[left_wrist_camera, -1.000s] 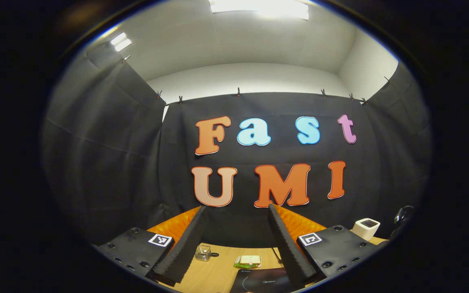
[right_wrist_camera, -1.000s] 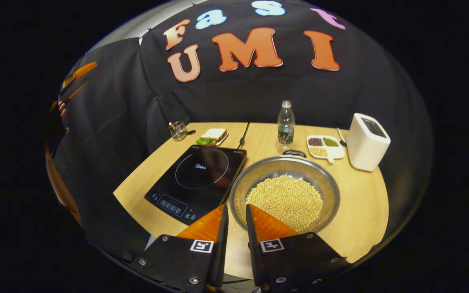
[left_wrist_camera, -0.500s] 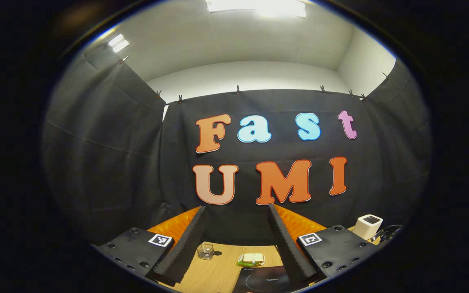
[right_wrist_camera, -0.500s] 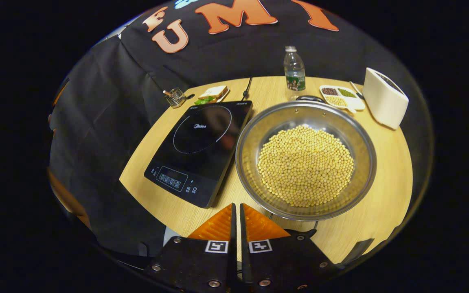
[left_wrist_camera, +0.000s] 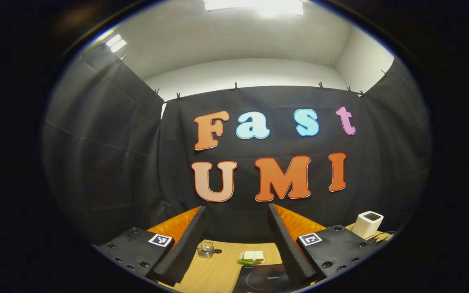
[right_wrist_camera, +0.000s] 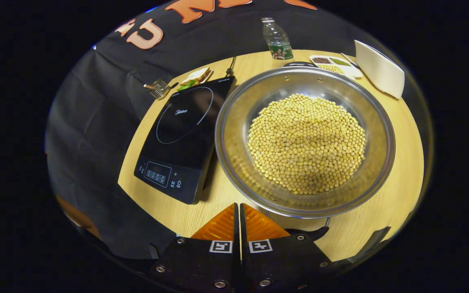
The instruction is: First push the handle of the pot to place it horizontally, then grasp the pot with both hands and set it on the induction cooktop.
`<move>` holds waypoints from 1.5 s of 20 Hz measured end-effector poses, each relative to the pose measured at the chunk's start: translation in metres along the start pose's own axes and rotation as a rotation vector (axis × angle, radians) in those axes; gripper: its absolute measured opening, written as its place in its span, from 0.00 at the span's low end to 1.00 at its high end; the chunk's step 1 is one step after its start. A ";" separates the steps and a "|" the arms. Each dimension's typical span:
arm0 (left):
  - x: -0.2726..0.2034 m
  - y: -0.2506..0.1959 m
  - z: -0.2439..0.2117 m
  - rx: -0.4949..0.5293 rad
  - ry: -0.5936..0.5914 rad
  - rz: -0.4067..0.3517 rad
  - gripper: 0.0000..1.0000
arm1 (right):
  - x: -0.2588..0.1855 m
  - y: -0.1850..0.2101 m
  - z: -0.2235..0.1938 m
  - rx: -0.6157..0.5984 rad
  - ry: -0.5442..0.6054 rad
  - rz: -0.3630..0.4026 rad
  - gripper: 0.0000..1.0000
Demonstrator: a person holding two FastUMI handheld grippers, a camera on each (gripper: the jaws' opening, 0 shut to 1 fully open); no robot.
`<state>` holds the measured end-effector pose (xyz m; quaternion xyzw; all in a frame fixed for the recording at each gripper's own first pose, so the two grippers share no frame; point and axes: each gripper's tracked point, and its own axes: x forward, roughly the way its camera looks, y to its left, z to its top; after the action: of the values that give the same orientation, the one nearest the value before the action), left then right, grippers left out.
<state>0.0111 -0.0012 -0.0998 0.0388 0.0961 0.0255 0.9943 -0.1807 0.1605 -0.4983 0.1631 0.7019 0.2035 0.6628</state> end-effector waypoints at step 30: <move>-0.002 -0.003 -0.011 -0.001 0.031 -0.019 0.98 | -0.039 -0.145 0.018 0.187 -0.086 -0.208 0.00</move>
<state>0.0067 -0.0039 -0.1104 0.0369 0.1118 0.0169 0.9929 -0.1539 0.0170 -0.5383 0.1592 0.7019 0.0602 0.6916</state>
